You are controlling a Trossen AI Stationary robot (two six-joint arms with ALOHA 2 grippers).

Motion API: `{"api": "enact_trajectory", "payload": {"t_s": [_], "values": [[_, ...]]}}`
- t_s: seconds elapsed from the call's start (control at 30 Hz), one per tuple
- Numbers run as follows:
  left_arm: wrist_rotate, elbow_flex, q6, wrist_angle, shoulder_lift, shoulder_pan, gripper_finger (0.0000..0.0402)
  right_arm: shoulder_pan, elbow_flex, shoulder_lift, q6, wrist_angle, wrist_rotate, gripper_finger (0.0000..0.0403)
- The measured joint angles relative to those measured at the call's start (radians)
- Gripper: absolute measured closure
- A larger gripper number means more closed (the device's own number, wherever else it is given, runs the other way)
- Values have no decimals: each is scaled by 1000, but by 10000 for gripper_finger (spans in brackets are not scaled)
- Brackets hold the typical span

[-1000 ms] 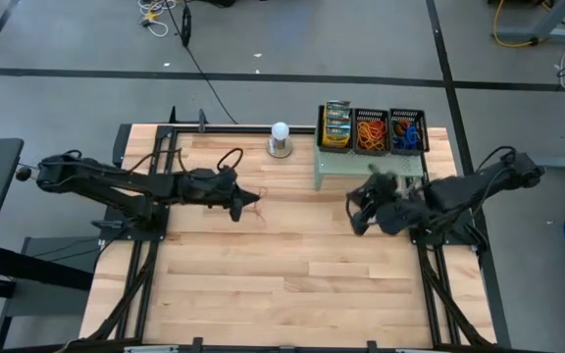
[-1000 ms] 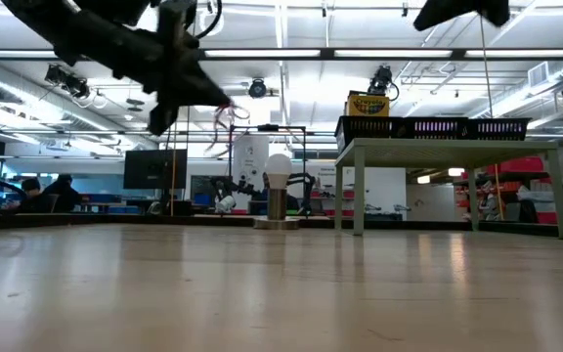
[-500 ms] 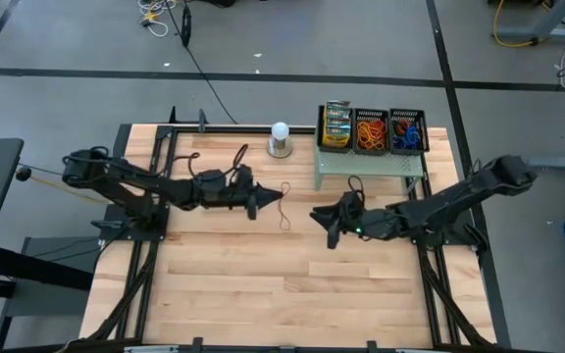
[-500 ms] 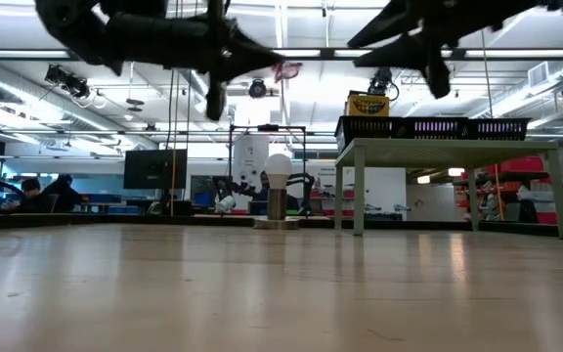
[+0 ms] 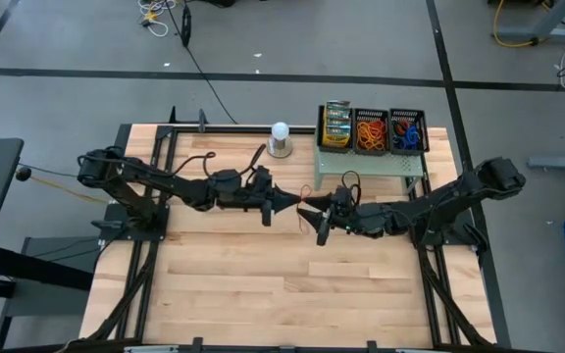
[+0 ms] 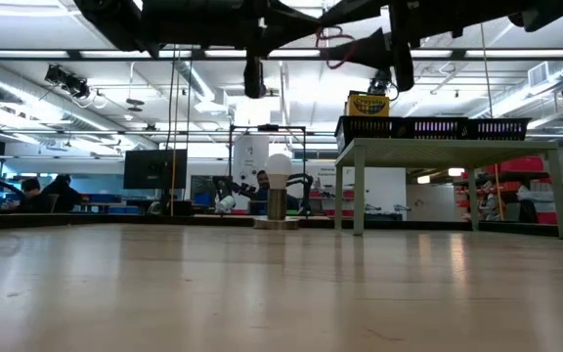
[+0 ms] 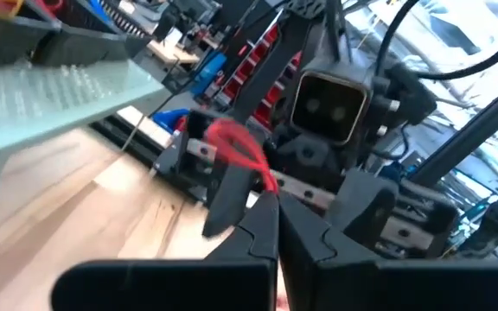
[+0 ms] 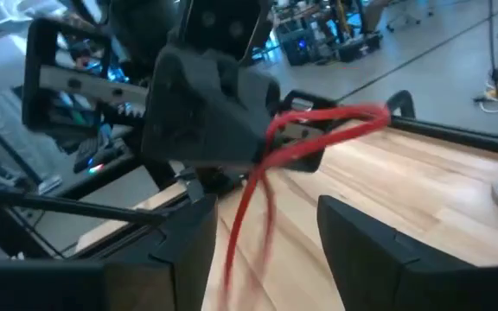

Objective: Pick & Place Office Desk Supplies
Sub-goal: Put the red rubber band into the middle basket on the shelf

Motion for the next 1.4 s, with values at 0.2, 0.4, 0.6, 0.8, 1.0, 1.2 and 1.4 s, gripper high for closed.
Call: {"api": "enact_trajectory", "payload": {"t_s": [0.2, 0.4, 0.6, 0.8, 1.0, 1.2, 1.4], "values": [[1, 5, 14, 13, -1, 0, 400, -49, 0, 0, -28, 41, -51, 210], [7, 5, 21, 30, -1, 0, 400, -87, -1, 1, -47, 76, -150, 257], [8, 4, 23, 49, -1, 0, 399, -95, -1, 0, -50, 80, -188, 338], [31, 4, 34, 38, -4, 4, 392, -93, -1, -2, -65, 75, -184, 390], [100, 3, 86, -130, -83, 35, 327, -91, -1, -30, -65, 14, -165, 397], [92, 2, 165, -355, -200, 59, 265, -84, -1, -122, -65, -144, -115, 398], [56, 0, 261, -533, -285, 56, 265, -65, -1, -244, -71, -285, -44, 399]]}}
